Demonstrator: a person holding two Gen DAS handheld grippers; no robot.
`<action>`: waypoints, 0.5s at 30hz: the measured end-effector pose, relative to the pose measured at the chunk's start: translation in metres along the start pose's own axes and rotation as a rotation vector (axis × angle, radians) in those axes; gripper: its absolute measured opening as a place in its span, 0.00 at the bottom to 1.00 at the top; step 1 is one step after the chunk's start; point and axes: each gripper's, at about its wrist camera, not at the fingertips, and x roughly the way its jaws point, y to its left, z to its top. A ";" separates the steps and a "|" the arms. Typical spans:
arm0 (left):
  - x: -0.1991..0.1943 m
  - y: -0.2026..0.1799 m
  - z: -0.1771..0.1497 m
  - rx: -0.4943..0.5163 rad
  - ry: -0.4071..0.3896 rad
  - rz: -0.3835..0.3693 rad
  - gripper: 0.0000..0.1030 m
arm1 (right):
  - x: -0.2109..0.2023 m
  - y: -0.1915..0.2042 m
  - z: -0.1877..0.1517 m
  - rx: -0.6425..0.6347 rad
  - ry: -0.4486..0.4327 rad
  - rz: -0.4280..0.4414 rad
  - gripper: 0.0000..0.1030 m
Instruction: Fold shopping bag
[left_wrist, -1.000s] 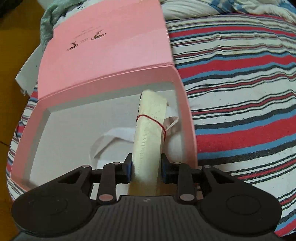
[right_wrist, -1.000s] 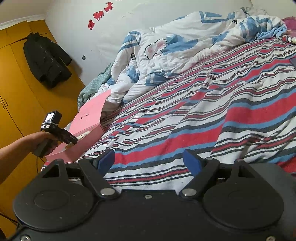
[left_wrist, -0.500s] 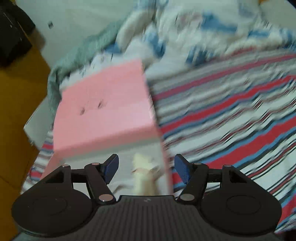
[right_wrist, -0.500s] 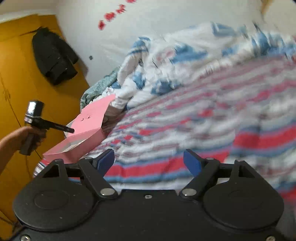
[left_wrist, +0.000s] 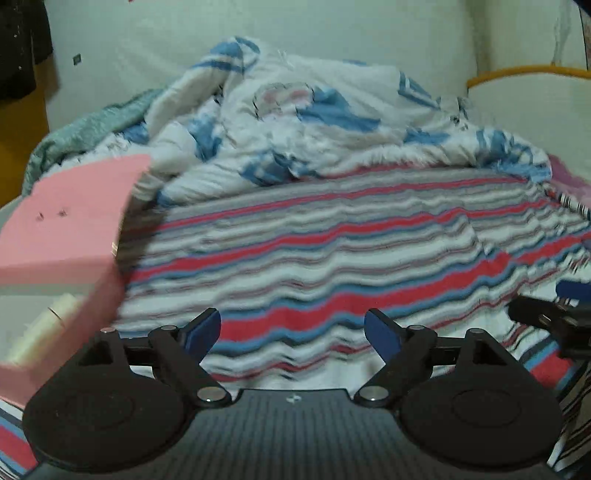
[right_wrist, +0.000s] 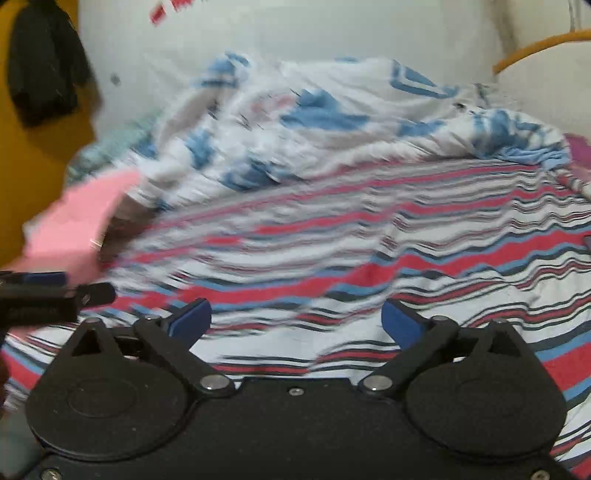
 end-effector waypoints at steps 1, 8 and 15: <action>0.005 -0.006 -0.005 -0.004 0.006 -0.003 0.82 | 0.007 0.000 -0.003 -0.003 0.015 -0.016 0.99; 0.027 -0.010 -0.031 -0.036 0.047 -0.007 0.82 | 0.034 0.001 -0.027 -0.026 0.058 -0.036 1.00; 0.032 -0.015 -0.042 -0.050 0.027 0.007 0.86 | 0.039 0.006 -0.029 -0.072 0.048 -0.055 1.00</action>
